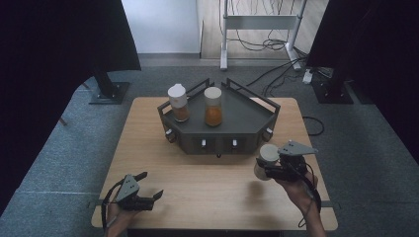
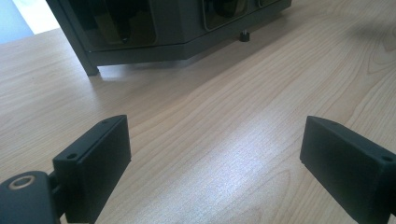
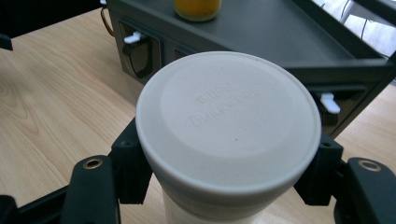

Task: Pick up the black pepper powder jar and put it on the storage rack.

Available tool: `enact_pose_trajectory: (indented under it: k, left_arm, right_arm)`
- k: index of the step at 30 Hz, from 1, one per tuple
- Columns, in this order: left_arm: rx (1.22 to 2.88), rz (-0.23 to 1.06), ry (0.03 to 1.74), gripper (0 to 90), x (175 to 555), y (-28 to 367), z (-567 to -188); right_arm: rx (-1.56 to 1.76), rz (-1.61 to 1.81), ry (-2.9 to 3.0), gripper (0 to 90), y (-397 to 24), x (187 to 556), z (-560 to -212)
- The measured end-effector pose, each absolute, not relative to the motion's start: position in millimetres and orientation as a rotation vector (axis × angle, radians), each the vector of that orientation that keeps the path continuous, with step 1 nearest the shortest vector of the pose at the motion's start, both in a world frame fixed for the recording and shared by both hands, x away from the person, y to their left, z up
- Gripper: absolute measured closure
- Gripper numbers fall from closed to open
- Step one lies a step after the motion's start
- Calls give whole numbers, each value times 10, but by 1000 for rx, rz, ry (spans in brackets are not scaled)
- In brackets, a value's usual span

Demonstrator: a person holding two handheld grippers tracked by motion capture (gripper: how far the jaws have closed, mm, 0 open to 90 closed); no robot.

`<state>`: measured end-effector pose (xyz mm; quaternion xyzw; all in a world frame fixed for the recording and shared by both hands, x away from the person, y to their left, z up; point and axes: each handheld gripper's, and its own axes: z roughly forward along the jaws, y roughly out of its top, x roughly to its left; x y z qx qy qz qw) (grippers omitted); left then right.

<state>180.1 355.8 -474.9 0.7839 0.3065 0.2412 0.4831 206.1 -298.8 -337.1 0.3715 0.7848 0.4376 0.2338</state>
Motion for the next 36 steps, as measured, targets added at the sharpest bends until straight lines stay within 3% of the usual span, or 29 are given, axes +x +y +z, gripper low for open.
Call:
enact_pose_trajectory:
  k: [36]
  left_arm:
    - [1903,588,750,85,1801,3581,-4751]
  right_arm:
    - [981,1241,2127,338,-2768,2608,-2670]
